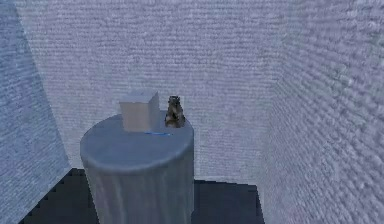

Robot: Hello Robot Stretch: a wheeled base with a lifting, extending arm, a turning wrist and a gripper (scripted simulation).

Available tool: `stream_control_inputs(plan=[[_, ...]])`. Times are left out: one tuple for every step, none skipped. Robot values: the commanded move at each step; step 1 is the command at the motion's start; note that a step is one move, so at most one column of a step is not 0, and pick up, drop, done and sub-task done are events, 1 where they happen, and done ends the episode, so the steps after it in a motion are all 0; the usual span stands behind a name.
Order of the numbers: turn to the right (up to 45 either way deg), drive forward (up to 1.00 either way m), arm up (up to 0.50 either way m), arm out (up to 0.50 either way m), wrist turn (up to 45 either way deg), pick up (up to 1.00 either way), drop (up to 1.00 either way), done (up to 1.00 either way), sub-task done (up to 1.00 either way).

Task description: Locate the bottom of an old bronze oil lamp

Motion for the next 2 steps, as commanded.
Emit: stream_control_inputs(plan=[[0.0, 0.25, 0.0, 0.0, 0.0, 0.0, 0.0, 0.0, 0.0], [0.0, 0.0, 0.0, 0.0, 0.0, 0.0, 0.0, 1.0, 0.0]])
